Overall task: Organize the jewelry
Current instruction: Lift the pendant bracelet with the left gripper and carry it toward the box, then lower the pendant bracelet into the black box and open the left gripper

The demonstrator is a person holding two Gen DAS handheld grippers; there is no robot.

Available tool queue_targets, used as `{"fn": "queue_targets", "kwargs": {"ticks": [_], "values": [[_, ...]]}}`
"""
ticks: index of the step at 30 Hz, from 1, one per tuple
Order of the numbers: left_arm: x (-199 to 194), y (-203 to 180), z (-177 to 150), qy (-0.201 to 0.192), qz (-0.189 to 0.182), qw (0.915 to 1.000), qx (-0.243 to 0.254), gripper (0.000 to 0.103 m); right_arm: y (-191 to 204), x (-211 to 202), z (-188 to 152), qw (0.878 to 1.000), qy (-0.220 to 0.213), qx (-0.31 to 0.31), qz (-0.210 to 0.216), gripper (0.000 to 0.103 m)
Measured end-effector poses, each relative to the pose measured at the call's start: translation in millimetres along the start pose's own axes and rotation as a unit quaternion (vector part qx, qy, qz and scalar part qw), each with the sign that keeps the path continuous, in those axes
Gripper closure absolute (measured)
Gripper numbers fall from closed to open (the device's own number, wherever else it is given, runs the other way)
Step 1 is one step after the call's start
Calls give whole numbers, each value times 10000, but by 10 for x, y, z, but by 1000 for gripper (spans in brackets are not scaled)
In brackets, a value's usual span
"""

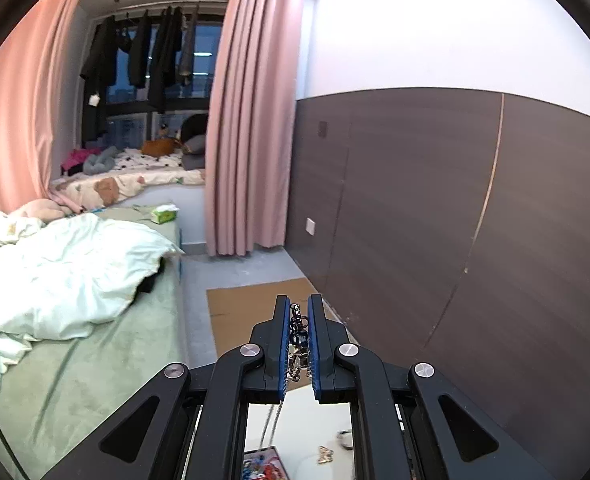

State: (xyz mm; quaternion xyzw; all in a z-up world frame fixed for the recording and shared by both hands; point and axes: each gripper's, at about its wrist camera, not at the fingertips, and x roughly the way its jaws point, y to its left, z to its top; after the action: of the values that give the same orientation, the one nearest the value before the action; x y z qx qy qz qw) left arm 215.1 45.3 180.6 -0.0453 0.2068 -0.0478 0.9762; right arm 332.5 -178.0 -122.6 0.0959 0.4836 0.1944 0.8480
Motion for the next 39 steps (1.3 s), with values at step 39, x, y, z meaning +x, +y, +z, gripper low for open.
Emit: {"fn": "queue_targets", "kwargs": {"ticks": [39], "values": [[1251,796,-1980,1937,-425,9692,-1459,93,844,-372,-189,9790,-788,-437,1831,94]]}}
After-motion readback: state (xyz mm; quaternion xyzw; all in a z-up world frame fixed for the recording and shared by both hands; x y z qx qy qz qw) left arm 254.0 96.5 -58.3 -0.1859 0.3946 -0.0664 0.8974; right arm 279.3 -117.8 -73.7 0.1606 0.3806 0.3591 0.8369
